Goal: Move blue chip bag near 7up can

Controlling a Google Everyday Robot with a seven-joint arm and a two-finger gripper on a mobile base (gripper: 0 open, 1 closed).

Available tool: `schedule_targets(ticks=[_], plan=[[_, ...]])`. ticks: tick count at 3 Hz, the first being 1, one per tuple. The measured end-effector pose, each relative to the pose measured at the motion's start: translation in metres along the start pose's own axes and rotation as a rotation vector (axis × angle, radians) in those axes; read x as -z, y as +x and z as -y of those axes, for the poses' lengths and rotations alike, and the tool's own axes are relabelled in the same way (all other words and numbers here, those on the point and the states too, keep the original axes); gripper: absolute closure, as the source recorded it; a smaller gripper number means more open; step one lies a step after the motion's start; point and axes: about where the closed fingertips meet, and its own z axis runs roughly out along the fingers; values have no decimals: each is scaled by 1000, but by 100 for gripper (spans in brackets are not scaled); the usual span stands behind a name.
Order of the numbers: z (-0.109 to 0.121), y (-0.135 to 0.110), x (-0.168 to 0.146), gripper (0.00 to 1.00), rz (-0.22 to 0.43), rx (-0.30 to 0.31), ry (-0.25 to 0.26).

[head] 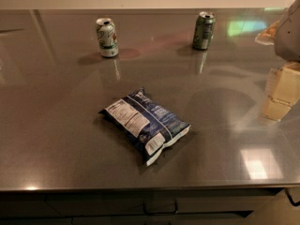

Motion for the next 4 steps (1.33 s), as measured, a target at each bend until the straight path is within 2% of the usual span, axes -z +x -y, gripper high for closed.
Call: schedule_targets(ticks=[1, 2, 4], plan=[[0, 0, 0, 0, 0, 0, 0], [-3, -12, -3, 0, 37, 18, -40], [-22, -56, -43, 0, 153, 86, -148]])
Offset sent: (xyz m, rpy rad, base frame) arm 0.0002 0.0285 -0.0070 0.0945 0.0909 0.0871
